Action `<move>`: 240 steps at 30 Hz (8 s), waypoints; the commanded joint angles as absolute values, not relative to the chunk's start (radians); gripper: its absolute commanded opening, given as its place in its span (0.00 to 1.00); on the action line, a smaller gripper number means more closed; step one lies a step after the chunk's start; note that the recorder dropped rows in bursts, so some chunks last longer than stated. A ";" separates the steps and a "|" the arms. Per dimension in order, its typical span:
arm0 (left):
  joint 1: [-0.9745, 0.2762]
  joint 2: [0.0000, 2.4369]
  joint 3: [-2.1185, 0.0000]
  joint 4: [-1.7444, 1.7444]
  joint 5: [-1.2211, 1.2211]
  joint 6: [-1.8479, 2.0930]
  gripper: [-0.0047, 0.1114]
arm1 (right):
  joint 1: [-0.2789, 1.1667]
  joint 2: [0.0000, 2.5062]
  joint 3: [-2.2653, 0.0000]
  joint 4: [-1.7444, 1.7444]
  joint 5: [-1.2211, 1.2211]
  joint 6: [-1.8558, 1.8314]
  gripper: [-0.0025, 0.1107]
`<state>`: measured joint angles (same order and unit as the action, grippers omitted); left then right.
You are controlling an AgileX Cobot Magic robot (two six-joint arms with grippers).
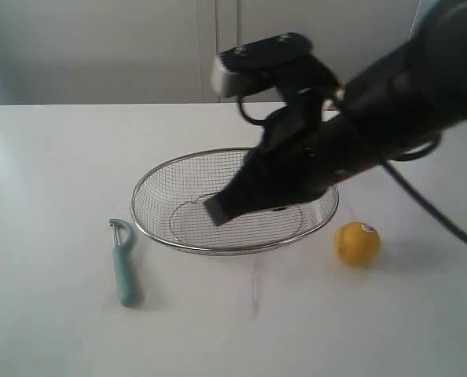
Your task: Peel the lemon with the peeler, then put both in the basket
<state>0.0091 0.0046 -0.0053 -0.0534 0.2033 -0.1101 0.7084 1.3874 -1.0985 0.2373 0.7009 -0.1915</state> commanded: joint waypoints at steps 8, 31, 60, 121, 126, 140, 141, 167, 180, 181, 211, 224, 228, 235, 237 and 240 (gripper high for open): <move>0.004 0.000 0.000 -0.052 0.202 -0.108 0.04 | 0.962 1.776 -1.550 -0.070 0.850 0.035 0.02; 0.004 0.000 0.000 -0.052 0.202 -0.108 0.04 | 1.004 2.126 -1.816 -0.175 0.922 0.240 0.17; 0.004 0.000 0.000 -0.052 0.202 -0.108 0.04 | 1.004 2.242 -1.814 -0.182 0.839 0.436 0.57; 0.004 0.000 0.000 -0.052 0.202 -0.108 0.04 | 1.004 2.091 -1.814 -0.165 0.937 0.375 0.02; 0.004 0.000 0.000 -0.052 0.202 -0.108 0.04 | 0.999 1.916 -1.814 -0.379 1.121 0.360 0.02; 0.004 0.000 0.000 -0.052 0.202 -0.108 0.04 | 0.737 1.353 -1.349 -0.379 1.135 0.359 0.02; 0.004 0.000 0.000 -0.052 0.202 -0.108 0.04 | 0.729 1.312 -1.304 -0.381 1.135 0.375 0.02; 0.004 0.000 0.000 -0.052 0.202 -0.108 0.04 | 0.722 0.921 -0.918 -0.535 1.084 0.557 0.02; -0.017 0.000 0.000 -0.052 0.202 -0.108 0.04 | 0.722 0.921 -0.917 -0.535 1.076 0.555 0.02; -0.017 0.000 0.000 -0.052 0.202 -0.108 0.04 | 0.722 0.921 -0.917 -0.535 1.069 0.555 0.02; -0.017 0.000 0.000 -0.052 0.073 -0.068 0.04 | 0.722 0.921 -0.917 -0.535 1.013 0.555 0.02; -0.017 0.000 0.000 -0.052 0.068 -0.068 0.04 | 0.722 0.921 -0.917 -0.539 1.014 0.555 0.02; -0.017 0.000 0.000 -0.052 0.068 -0.068 0.04 | 0.722 0.921 -0.917 -0.539 1.014 0.555 0.02; -0.017 0.000 0.000 -0.052 0.033 -0.081 0.04 | 0.722 0.921 -0.917 -0.539 1.014 0.555 0.02; -0.017 0.000 0.000 -0.052 -0.021 -0.126 0.04 | 0.722 0.921 -0.917 -0.542 1.014 0.555 0.02; -0.017 0.000 0.000 -0.052 -0.135 -0.245 0.04 | 0.722 0.921 -0.917 -0.541 1.015 0.555 0.02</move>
